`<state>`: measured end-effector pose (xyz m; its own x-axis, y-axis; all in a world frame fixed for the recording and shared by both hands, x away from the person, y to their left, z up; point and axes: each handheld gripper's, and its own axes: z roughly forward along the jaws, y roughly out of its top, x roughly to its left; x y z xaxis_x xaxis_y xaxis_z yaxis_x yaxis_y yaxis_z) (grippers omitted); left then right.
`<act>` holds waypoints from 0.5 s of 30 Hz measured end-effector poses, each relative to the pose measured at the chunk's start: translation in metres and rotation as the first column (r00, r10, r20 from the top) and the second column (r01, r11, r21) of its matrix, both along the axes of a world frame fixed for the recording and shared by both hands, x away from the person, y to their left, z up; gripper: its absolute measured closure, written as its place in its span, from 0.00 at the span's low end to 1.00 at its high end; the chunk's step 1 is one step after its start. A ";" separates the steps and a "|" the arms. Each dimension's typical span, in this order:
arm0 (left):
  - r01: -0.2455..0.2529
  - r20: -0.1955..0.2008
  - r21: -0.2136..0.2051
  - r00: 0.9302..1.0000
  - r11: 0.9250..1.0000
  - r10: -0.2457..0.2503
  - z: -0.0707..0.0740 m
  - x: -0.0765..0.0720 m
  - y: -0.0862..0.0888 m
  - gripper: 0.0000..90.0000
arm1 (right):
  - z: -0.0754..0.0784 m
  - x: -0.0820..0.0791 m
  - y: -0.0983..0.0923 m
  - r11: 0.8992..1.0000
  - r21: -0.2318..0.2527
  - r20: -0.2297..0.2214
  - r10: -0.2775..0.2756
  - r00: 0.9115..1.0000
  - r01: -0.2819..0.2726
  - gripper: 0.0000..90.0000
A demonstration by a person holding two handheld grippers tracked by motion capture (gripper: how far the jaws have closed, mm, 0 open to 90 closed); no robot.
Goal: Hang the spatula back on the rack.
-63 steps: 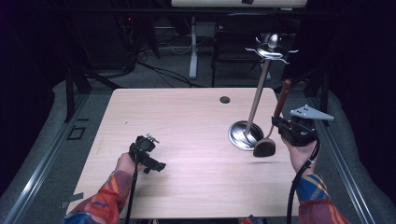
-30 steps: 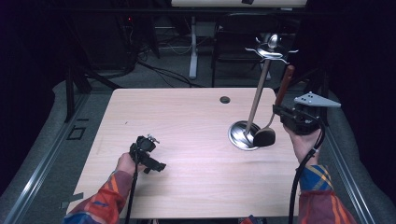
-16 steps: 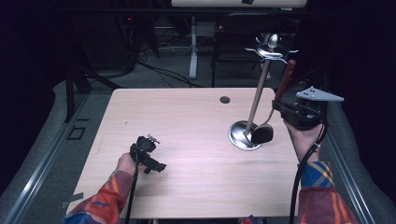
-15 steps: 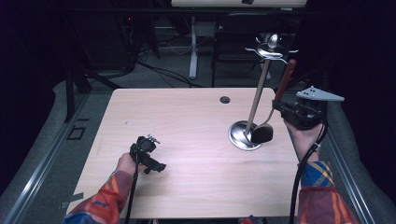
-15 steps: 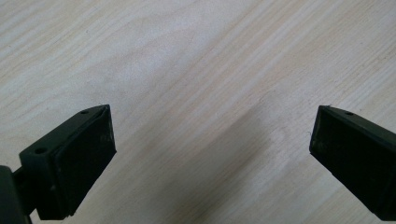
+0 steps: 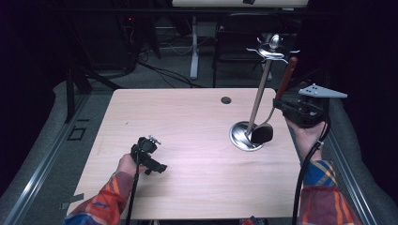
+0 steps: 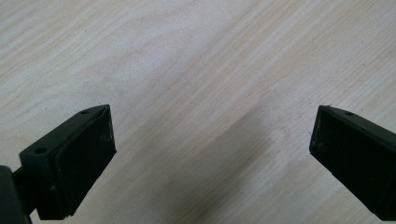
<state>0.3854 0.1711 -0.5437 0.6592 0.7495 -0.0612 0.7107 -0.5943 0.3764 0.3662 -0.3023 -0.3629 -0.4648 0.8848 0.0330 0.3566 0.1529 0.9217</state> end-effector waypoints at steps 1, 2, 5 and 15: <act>0.000 0.000 0.000 1.000 1.000 0.000 0.000 0.000 0.000 0.00 | 0.000 0.001 0.000 1.000 0.003 -0.004 0.004 1.000 -0.004 0.94; 0.001 0.001 0.001 1.000 1.000 -0.001 0.000 0.000 0.000 0.00 | 0.000 0.002 0.000 1.000 0.002 -0.006 0.011 1.000 -0.011 0.94; 0.001 0.000 0.002 1.000 1.000 -0.001 -0.001 0.000 0.000 0.00 | 0.000 0.004 0.001 1.000 0.001 -0.009 0.018 1.000 -0.018 0.94; -0.005 -0.002 0.003 1.000 1.000 0.005 -0.002 0.000 0.001 0.00 | 0.000 0.014 0.003 1.000 0.002 -0.024 0.018 1.000 -0.018 0.93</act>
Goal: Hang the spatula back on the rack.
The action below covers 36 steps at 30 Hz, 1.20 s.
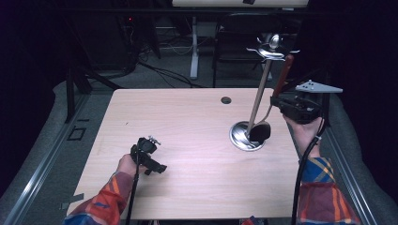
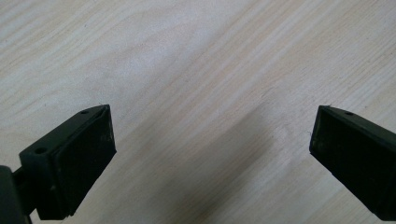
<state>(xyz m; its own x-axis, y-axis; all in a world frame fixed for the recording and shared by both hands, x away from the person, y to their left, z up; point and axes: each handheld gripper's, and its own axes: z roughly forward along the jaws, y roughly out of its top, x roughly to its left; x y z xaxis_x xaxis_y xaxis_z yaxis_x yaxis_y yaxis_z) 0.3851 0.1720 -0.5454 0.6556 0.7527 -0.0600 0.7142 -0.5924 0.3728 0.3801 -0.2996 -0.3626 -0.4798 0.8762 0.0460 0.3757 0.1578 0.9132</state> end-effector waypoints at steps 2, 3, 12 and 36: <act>-0.001 0.000 0.000 1.000 1.000 0.001 0.000 0.000 0.000 0.00 | 0.000 0.001 0.000 1.000 0.002 -0.004 0.008 1.000 -0.008 0.93; -0.002 0.000 0.000 1.000 1.000 0.002 0.000 0.000 0.000 0.00 | 0.001 0.002 0.000 1.000 0.007 -0.006 0.010 1.000 -0.010 0.93; -0.002 -0.003 0.004 1.000 1.000 0.002 0.000 -0.001 0.001 0.00 | -0.001 0.006 0.000 1.000 0.004 -0.013 0.000 1.000 0.000 0.92; 0.003 0.008 0.004 1.000 1.000 -0.003 0.002 -0.002 0.000 0.00 | -0.005 -0.002 0.000 0.996 -0.067 -0.022 -0.057 0.998 0.056 0.54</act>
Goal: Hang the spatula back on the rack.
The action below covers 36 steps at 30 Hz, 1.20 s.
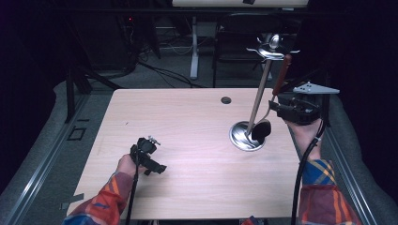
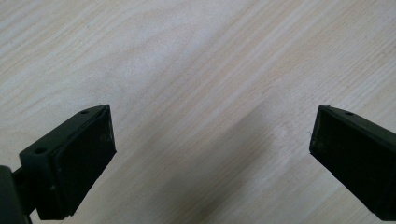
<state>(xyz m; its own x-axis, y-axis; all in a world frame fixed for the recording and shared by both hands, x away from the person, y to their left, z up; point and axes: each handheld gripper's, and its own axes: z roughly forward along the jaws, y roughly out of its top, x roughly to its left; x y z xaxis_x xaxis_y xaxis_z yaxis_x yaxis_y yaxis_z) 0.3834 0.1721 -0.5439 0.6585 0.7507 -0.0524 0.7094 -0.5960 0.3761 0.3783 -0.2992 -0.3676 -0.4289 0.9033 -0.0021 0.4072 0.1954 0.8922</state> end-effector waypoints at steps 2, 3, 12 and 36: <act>0.001 0.002 -0.001 1.000 1.000 -0.001 0.000 0.000 0.000 0.00 | -0.001 -0.002 0.000 1.000 -0.004 -0.007 -0.025 1.000 0.025 0.46; 0.002 0.002 -0.001 1.000 1.000 -0.002 0.000 0.000 0.000 0.00 | -0.001 -0.003 -0.001 1.000 -0.008 -0.015 -0.018 1.000 0.018 0.42; 0.002 0.003 -0.002 1.000 1.000 -0.002 -0.001 0.000 -0.001 0.00 | -0.020 -0.010 0.003 0.997 -0.071 -0.107 -0.006 0.994 -0.001 0.16; 0.002 0.063 -0.014 0.998 1.000 -0.001 -0.001 0.002 0.000 0.00 | -0.120 -0.046 0.017 0.966 -0.206 -0.426 0.055 0.903 -0.156 0.00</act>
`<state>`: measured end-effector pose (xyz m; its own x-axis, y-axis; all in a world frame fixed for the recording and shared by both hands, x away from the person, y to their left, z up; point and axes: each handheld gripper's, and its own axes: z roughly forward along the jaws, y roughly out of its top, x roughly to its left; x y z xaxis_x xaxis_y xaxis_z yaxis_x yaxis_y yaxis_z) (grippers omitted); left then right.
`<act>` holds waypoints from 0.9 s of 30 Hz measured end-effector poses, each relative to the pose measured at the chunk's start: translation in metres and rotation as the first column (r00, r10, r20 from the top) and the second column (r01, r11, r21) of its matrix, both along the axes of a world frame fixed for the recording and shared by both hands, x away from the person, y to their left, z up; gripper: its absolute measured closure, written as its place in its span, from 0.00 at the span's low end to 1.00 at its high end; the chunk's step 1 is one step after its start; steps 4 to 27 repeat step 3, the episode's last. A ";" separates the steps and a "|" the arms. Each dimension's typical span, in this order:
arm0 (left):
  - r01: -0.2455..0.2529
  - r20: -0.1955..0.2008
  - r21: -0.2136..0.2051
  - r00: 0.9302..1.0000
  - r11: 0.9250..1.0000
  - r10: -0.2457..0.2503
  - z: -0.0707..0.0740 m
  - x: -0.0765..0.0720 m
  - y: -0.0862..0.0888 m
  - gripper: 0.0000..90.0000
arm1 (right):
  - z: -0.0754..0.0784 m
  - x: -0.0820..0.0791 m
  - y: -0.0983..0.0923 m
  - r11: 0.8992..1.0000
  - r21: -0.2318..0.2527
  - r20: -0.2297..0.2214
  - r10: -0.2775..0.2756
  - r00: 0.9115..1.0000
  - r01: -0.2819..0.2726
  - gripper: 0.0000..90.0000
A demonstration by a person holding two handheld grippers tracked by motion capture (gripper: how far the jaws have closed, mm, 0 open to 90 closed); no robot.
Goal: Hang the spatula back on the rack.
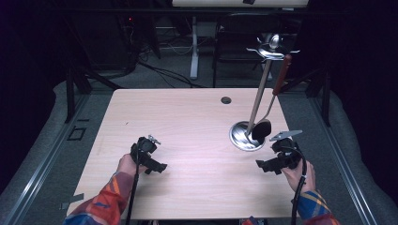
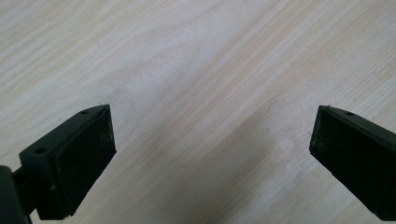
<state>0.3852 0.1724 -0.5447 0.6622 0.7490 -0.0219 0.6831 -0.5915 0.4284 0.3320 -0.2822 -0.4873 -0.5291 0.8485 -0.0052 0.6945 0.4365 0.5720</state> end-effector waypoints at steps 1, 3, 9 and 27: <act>-0.001 0.005 0.000 1.000 1.000 0.001 0.000 0.000 0.000 0.00 | -0.002 -0.002 0.000 1.000 -0.002 -0.011 0.007 1.000 -0.007 0.00; 0.011 0.006 0.002 1.000 1.000 -0.011 0.001 0.001 0.001 0.00 | -0.004 -0.005 -0.001 1.000 -0.005 -0.029 0.019 0.999 -0.019 0.00; 0.011 0.006 0.002 1.000 1.000 -0.011 0.001 0.001 0.001 0.00 | -0.004 -0.005 -0.001 1.000 -0.005 -0.029 0.019 0.999 -0.019 0.00; 0.011 0.006 0.002 1.000 1.000 -0.011 0.001 0.001 0.001 0.00 | -0.004 -0.005 -0.001 1.000 -0.005 -0.029 0.019 0.999 -0.019 0.00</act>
